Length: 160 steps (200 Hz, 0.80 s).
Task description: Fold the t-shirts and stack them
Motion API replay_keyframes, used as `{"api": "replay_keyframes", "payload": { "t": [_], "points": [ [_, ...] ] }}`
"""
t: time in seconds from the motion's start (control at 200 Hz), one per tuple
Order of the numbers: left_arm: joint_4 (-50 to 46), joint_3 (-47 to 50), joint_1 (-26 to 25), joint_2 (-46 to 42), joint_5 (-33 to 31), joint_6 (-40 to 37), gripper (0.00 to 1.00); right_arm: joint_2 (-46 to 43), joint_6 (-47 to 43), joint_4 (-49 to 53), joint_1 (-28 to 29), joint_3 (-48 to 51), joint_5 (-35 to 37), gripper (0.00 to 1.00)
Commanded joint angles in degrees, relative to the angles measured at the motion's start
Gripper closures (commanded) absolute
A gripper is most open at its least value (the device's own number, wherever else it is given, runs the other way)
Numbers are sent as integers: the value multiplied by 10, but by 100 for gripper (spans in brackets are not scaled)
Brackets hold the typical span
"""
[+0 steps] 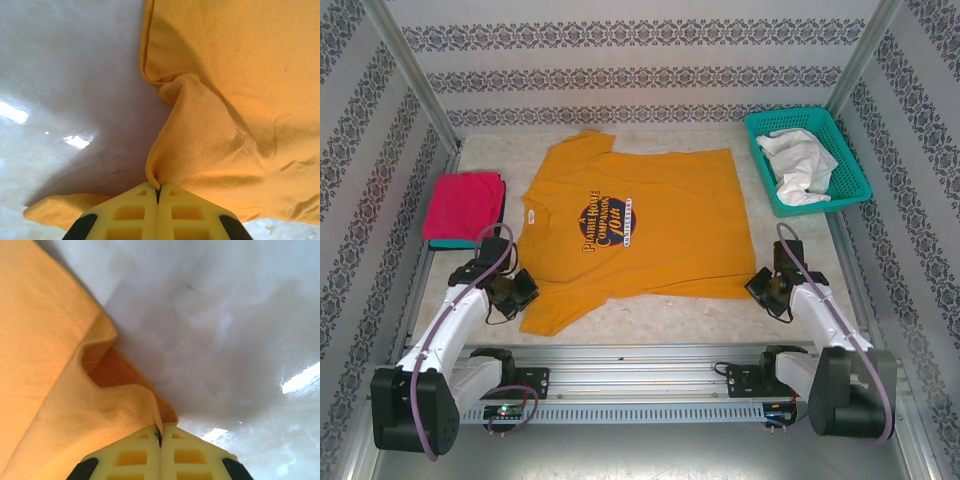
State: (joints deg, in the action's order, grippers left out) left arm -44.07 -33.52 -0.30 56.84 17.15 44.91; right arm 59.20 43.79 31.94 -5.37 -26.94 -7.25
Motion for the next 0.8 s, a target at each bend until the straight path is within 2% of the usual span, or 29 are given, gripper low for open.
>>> {"api": "replay_keyframes", "payload": {
  "t": [0.0,0.16,0.34,0.505,0.794],
  "points": [
    [14,-21,25,-13,23,2,100,-55,3,17,-12,-10,35,100],
    [0,-44,60,-10,46,-15,100,-108,-2,47,-16,-16,60,100],
    [11,-10,100,-12,83,-7,100,-136,-17,85,-25,6,83,100],
    [52,24,117,-7,122,15,100,-110,-12,65,-25,5,62,100],
    [71,41,117,19,123,3,100,-98,-11,41,-25,19,13,100]
  ]
}}
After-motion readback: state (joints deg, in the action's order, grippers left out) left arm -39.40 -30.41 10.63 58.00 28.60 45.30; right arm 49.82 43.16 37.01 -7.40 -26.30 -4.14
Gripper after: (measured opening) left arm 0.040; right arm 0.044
